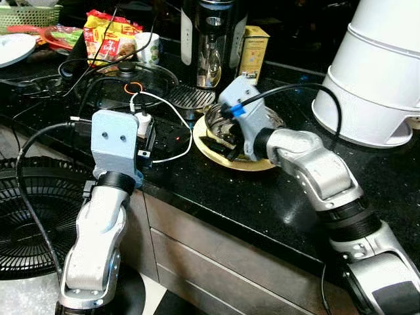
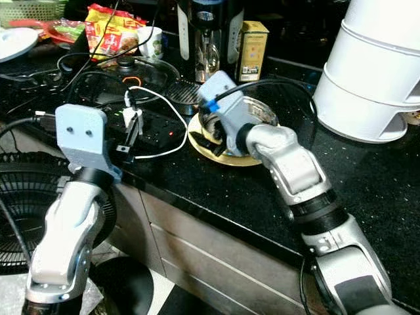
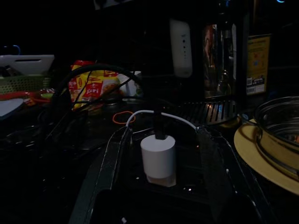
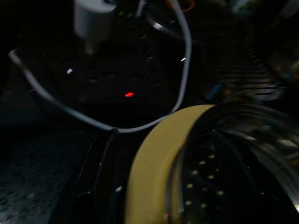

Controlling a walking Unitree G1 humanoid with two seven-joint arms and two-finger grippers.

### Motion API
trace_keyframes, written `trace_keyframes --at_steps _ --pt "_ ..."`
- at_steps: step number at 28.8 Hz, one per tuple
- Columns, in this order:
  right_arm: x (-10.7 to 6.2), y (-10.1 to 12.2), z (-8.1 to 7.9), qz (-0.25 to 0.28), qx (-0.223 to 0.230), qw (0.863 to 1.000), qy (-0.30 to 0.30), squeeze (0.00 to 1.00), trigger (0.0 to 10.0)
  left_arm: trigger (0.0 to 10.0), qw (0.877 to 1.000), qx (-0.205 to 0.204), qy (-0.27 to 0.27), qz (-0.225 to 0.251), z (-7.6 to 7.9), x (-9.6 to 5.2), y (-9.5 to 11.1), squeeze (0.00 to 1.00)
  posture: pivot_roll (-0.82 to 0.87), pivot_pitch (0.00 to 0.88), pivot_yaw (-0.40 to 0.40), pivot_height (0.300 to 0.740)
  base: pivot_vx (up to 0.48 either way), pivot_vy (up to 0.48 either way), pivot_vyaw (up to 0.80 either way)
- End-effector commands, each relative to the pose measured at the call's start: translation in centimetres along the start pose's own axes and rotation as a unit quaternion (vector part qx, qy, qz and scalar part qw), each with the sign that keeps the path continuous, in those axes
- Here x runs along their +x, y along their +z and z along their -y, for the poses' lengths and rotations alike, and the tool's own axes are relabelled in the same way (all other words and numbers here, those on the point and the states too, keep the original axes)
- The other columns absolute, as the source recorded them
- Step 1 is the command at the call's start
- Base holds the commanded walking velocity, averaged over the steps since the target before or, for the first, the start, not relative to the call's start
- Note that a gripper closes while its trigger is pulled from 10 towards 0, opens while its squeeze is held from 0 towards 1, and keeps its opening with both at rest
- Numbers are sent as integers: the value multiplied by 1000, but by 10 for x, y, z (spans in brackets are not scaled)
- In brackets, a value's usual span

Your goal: Kitchen organization

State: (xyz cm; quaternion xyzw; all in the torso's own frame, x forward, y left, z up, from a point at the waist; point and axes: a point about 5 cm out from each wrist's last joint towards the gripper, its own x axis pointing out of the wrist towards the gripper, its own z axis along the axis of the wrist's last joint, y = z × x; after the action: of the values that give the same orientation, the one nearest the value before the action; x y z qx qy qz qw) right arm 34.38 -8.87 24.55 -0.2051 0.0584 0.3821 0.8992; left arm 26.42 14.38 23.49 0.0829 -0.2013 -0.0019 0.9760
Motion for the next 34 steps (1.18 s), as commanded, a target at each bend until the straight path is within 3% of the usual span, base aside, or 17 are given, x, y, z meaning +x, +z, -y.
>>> trace_keyframes --at_steps 1,5,13,14,15,16,30,34 --pt "2 2 0 -11 -3 1000 8 0 10000 10000 1000 0 -3 -16 3 -2 -6 0 64 0 -75 740 0 0 0" --pt "5 -6 4 -89 29 996 -6 0 10000 10000 1000 -1 2 -21 3 -4 -8 0 66 0 -84 740 0 0 0" --pt "-2 -12 4 -132 10 991 9 0 10000 10000 1000 -4 -3 -28 4 -6 -10 0 62 0 -79 740 0 0 0" --pt "-4 -13 1 -135 6 991 21 0 1451 10000 1000 -5 -5 -28 5 -6 -10 0 61 0 -81 740 0 0 0" --pt "-4 -13 1 -135 6 991 21 0 1451 10000 1000 -5 -5 -28 5 -6 -10 0 61 0 -81 740 0 0 0" --pt "-5 -14 -1 -137 3 990 30 0 0 10000 1000 -5 -5 -28 5 -6 -10 0 61 0 -81 740 0 0 0" --pt "-11 -12 -3 -143 -6 989 41 0 0 10000 999 -8 -9 -32 7 -4 -11 0 57 0 -73 740 0 0 0" --pt "-14 -8 4 -129 0 991 33 0 0 10000 999 -10 -10 -36 7 -3 -12 0 58 0 -73 740 0 0 0"
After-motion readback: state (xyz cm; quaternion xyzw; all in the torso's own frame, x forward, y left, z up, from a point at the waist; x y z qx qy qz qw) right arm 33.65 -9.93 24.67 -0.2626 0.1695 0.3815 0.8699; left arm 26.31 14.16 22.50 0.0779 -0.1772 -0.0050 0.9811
